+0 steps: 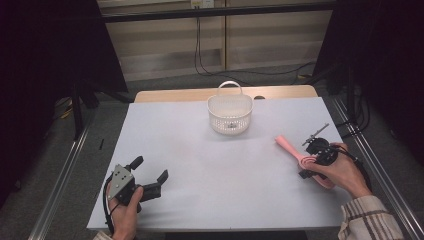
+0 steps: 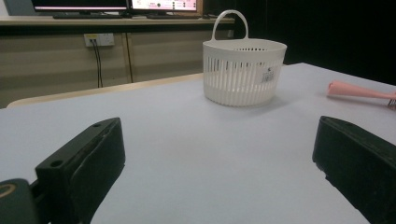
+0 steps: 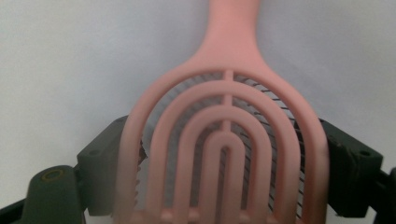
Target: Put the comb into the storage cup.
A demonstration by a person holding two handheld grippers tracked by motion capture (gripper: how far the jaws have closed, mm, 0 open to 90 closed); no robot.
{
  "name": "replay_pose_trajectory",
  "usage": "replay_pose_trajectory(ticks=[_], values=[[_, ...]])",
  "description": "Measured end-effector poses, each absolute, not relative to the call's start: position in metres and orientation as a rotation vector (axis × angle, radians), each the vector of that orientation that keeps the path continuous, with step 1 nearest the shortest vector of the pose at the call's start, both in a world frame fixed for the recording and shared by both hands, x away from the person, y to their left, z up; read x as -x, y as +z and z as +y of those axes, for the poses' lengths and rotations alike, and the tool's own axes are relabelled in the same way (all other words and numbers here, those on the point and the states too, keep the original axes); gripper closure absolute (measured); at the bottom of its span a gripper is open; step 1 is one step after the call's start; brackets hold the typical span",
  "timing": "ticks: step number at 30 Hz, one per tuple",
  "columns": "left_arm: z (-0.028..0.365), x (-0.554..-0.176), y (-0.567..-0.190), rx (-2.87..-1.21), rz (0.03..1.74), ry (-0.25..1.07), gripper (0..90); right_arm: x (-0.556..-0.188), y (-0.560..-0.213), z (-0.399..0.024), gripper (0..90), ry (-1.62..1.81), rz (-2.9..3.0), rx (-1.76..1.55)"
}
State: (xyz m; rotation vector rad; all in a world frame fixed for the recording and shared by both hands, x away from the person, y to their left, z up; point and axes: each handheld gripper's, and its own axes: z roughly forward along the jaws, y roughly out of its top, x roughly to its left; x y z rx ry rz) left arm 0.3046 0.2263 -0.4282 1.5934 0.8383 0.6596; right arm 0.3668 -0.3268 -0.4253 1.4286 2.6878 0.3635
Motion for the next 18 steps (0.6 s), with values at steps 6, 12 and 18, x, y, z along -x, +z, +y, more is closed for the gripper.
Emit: replay_pose_trajectory(ticks=[6, 12, 18], values=[[0.2244, -0.3038, -0.4275, -1.596, 0.824, 0.665, 2.4, -0.3685, -0.4260, -0.3226, 19.1, 0.309, 2.675, -1.433], [0.2258, -0.3045, -0.4278, -1.611, 0.831, 0.667, 2.4, -0.3690, -0.4266, -0.3214, 20.0, 0.276, 2.669, -1.446], [0.2266, -0.3053, -0.4283, -1.610, 0.841, 0.659, 2.5, -0.3698, -0.4261, -0.3189, 20.4, 0.249, 2.679, -1.406]])
